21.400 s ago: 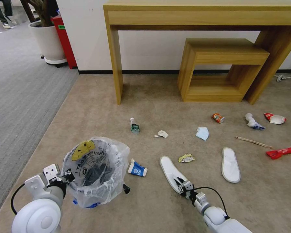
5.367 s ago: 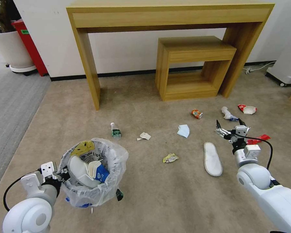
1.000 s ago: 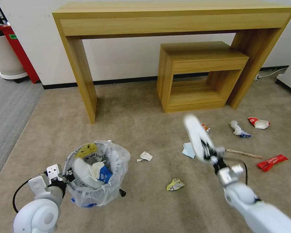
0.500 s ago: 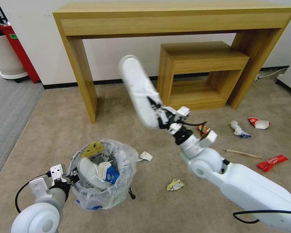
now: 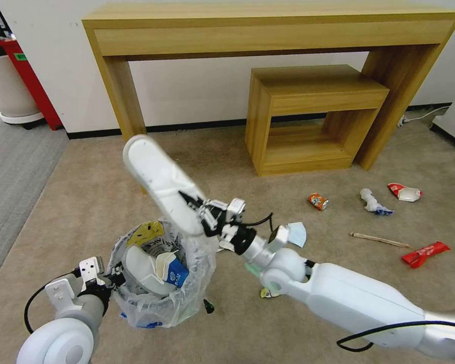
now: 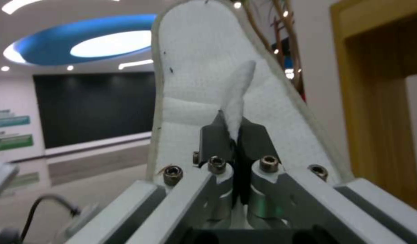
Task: Pick up the trash bin and place the garbage on the floor into it.
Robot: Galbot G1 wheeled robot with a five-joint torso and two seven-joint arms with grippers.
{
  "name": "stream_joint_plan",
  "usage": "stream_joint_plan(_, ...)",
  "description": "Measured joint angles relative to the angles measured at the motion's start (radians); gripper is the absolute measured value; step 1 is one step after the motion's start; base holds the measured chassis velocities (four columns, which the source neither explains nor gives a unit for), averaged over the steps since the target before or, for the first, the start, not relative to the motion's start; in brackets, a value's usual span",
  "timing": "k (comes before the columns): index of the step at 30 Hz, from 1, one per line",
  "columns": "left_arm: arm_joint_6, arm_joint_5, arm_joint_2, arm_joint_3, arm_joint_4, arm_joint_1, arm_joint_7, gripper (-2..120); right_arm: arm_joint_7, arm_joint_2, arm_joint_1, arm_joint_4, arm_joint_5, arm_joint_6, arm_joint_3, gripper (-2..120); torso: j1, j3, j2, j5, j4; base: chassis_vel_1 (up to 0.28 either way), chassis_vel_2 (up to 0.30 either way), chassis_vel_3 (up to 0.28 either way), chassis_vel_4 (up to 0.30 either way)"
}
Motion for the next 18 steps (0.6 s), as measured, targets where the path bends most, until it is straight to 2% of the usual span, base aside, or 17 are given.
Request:
stream_joint_plan(9, 0.0, -0.013, 0.0, -0.011, -0.003, -0.005, -0.001, 1, -0.012, 0.084, 0.079, -0.095, 0.001, 0.016, -0.133, 0, 0.0, 0.0, 0.0, 0.0, 0.0001, 0.0, 0.0, 0.0, 0.0)
stream_joint_plan(18, -0.001, -0.016, -0.004, -0.01, -0.004, -0.01, -0.002, 1, -0.009, 0.102, 0.085, -0.12, -0.027, 0.013, -0.175, 0, 0.0, 0.0, 0.0, 0.0001, -0.0001, 0.0, 0.0, 0.0, 0.0)
